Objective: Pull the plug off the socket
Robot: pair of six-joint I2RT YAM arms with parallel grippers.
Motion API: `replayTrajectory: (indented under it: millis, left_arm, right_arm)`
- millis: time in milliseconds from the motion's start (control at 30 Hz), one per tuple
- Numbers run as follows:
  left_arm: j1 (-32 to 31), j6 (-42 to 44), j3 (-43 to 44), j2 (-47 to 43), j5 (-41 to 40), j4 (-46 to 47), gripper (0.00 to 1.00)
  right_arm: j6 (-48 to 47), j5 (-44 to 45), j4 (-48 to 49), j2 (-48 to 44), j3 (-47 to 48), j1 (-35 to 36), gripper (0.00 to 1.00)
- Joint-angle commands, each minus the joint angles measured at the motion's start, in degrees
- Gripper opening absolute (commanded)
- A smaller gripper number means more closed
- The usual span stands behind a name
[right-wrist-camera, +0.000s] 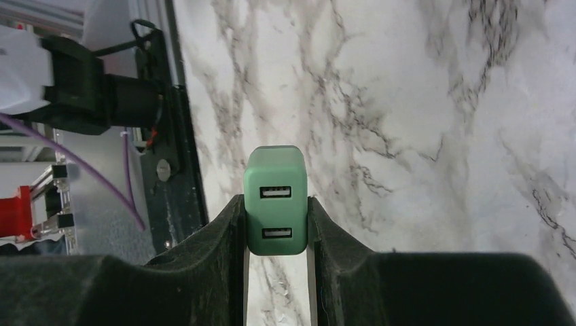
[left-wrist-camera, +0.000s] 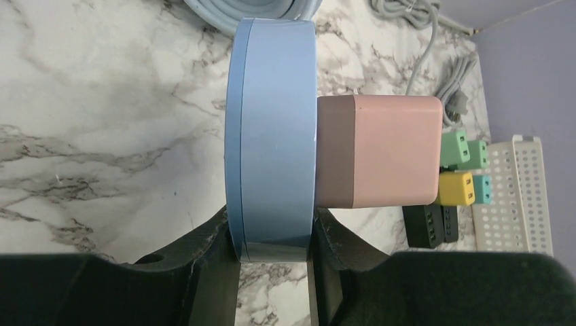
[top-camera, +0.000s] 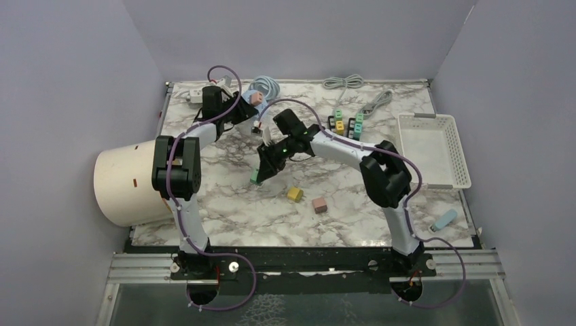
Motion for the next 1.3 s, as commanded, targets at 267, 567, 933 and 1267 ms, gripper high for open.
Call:
replayTrajectory:
  millis: [267,567,933,1267]
  left_arm:
    - [3.4,7.5,1.5,-8.5,8.9,-7.3,0.0]
    - [3.4,6.9,-0.1,-9.1,10.5,-5.6,0.0]
    - [0.7,6.1,-7.2,-14.9,7.0,-0.2,0.0]
    - [-3.7,8.5,-6.8,-16.6,1.7,-1.3,0.0]
  right_arm:
    - [0.5,4.8,-5.1,10.3,5.3,1.3,0.38]
    - [3.9,23.0,9.4,-4.1,-1.1,-1.1,0.63]
    - [24.6,19.3,21.4,-0.8,8.4,-12.2,0.62]
    - [34.7,11.6,23.4,9.2,17.7,-12.2,0.61]
